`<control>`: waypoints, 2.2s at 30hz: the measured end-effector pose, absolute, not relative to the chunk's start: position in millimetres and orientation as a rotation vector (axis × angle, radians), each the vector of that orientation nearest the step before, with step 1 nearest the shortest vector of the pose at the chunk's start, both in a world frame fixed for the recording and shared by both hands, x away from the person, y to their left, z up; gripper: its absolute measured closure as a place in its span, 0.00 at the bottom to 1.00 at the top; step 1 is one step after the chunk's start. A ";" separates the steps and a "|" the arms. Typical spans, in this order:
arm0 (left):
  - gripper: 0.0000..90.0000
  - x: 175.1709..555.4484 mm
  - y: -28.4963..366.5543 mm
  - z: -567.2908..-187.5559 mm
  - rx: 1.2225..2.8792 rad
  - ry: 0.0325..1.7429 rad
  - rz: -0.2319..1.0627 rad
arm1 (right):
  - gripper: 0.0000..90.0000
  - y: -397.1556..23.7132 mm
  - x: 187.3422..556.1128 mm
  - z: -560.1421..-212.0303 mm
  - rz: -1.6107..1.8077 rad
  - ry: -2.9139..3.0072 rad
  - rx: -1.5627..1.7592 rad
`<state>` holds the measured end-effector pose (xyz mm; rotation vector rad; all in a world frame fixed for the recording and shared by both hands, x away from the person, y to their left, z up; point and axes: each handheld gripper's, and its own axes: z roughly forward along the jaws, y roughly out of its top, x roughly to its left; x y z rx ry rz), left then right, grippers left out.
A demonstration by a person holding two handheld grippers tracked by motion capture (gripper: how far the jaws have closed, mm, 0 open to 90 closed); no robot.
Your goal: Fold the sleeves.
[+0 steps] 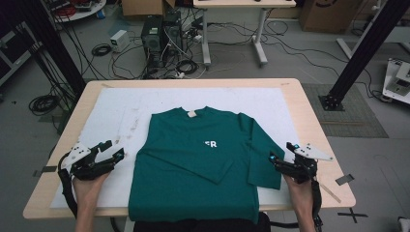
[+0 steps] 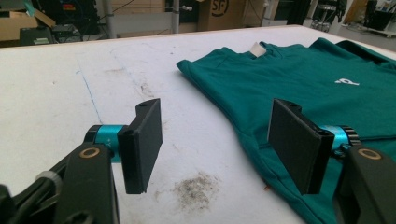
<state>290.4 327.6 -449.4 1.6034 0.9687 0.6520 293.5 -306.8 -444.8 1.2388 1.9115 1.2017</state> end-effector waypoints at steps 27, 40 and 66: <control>0.37 286.3 324.5 -449.8 1.593 0.973 0.719 | 0.53 -285.3 247.3 -447.9 1.090 2.473 0.861; 0.37 286.0 323.0 -449.8 1.603 0.971 0.732 | 0.97 -274.7 259.6 -448.4 1.032 2.517 0.843; 0.37 286.1 324.0 -449.9 1.593 0.983 0.725 | 0.97 -174.9 304.6 -377.8 1.294 2.406 0.915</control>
